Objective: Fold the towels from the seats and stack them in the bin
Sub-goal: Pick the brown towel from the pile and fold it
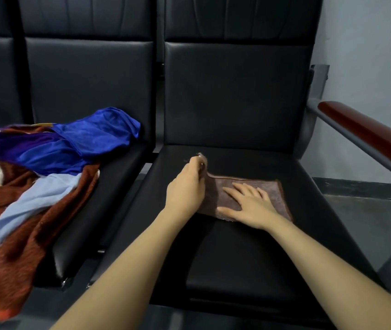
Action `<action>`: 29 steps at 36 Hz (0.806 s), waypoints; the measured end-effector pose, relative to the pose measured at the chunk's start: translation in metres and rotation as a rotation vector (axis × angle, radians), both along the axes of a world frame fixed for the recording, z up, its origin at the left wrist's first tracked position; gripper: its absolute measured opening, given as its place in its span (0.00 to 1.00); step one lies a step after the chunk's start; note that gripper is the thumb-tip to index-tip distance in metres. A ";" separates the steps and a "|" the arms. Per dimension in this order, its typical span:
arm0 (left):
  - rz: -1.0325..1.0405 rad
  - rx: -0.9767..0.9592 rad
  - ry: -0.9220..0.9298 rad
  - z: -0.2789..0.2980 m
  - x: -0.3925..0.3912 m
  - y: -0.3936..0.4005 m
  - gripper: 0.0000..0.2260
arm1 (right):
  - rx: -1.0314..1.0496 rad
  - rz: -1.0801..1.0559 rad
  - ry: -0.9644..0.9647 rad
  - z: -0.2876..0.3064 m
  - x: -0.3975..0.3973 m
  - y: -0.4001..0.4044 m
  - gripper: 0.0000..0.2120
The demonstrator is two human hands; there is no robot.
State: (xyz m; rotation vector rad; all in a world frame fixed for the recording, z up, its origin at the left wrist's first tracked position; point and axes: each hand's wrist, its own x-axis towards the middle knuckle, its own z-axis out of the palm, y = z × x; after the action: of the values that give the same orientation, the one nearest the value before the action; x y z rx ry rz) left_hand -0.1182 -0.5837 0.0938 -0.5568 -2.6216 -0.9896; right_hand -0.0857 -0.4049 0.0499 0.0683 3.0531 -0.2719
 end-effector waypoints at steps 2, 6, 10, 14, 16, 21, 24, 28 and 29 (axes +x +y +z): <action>-0.034 0.042 0.028 0.008 0.002 0.004 0.12 | -0.018 0.004 0.010 0.003 -0.003 -0.013 0.34; -0.121 0.170 0.013 0.019 0.011 0.018 0.10 | -0.273 -0.037 0.157 0.002 -0.002 -0.024 0.24; -0.169 0.281 -0.064 0.021 0.017 0.031 0.11 | -0.587 -0.259 0.423 0.006 0.007 -0.015 0.09; -0.221 0.340 -0.175 0.021 0.023 0.047 0.14 | -0.552 -0.459 0.489 0.018 0.024 0.006 0.09; -0.243 0.367 -0.231 0.020 0.026 0.058 0.14 | -0.515 -0.538 0.464 0.020 0.031 0.018 0.12; -0.416 0.255 -0.486 0.012 0.033 0.085 0.19 | -0.601 -0.688 0.388 0.024 0.045 0.038 0.21; -0.410 0.100 -0.443 0.010 0.036 0.089 0.15 | -0.567 -0.670 0.293 0.023 0.050 0.045 0.25; -0.153 -0.038 -0.214 0.003 0.028 0.085 0.14 | -0.410 -0.617 0.242 0.017 0.050 0.046 0.10; -0.093 -0.091 -0.184 0.002 0.028 0.083 0.14 | -0.390 -0.619 0.253 0.017 0.049 0.045 0.07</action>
State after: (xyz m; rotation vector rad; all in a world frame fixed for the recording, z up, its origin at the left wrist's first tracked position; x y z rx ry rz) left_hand -0.0901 -0.5006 0.0959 -0.6429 -2.8381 -0.9956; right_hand -0.0363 -0.3599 0.0673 1.0245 3.0539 -0.9652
